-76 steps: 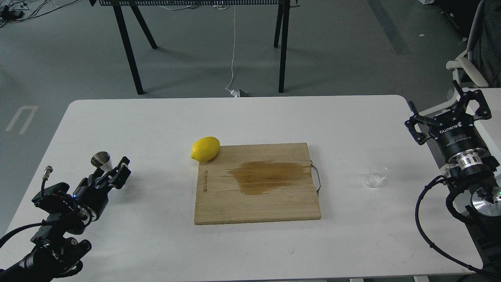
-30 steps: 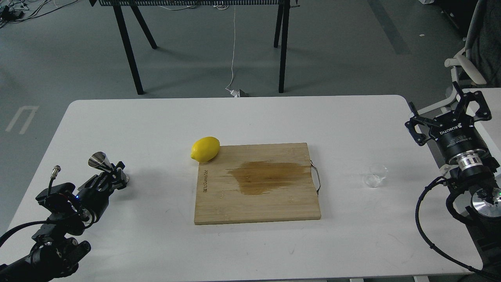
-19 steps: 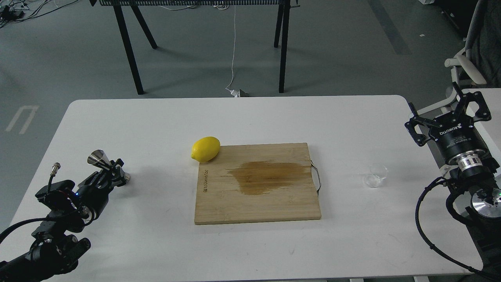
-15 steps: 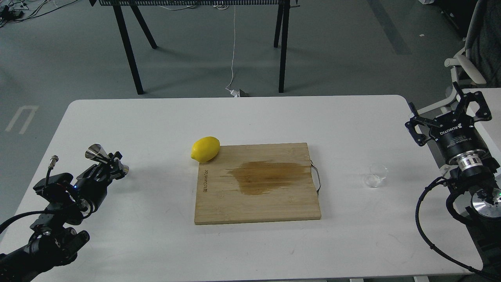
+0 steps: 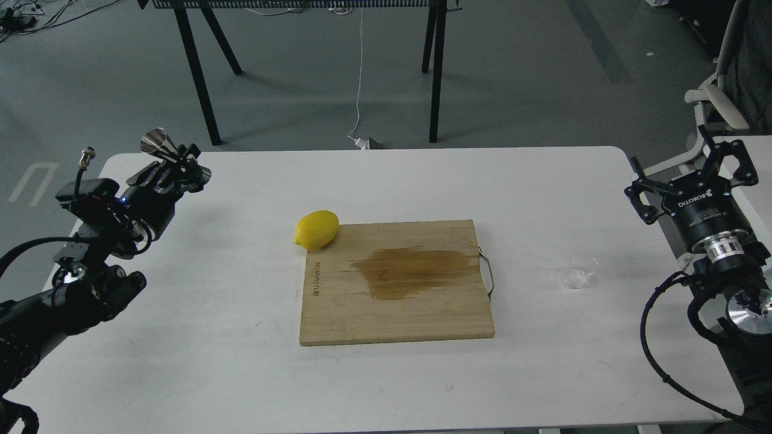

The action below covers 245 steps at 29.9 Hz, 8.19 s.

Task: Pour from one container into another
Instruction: 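Lift the jigger with the left gripper and carry it over the board, then lower the jigger upright onto the board and open the left gripper, then withdraw the left gripper away from the jigger to the side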

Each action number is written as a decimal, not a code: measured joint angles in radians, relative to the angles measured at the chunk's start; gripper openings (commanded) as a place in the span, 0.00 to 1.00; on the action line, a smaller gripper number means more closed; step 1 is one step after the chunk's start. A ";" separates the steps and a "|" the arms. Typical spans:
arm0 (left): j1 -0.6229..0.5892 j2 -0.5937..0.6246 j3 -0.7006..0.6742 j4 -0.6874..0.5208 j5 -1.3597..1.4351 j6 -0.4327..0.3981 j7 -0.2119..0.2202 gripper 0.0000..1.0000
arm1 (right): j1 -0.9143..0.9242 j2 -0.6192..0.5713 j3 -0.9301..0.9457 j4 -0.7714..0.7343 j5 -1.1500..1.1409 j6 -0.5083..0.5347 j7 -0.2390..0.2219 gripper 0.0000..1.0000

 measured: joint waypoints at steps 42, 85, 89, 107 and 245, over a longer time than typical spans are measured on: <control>-0.136 -0.374 0.562 -0.035 0.055 -0.051 0.000 0.11 | 0.012 0.000 -0.029 -0.071 -0.012 0.000 -0.006 0.99; -0.073 -0.374 0.560 -0.132 0.052 -0.036 0.000 0.35 | 0.011 0.004 -0.047 -0.074 -0.013 0.000 -0.004 0.99; -0.071 -0.374 0.560 -0.132 0.052 -0.036 0.000 0.37 | 0.011 0.004 -0.047 -0.074 -0.013 0.000 -0.004 0.99; -0.063 -0.374 0.554 -0.132 0.050 -0.025 0.000 0.75 | 0.011 0.004 -0.048 -0.074 -0.012 0.000 -0.003 0.99; 0.202 0.200 -0.129 -0.684 -0.149 -0.510 0.000 0.93 | 0.000 0.012 -0.046 -0.059 0.004 0.000 -0.005 0.99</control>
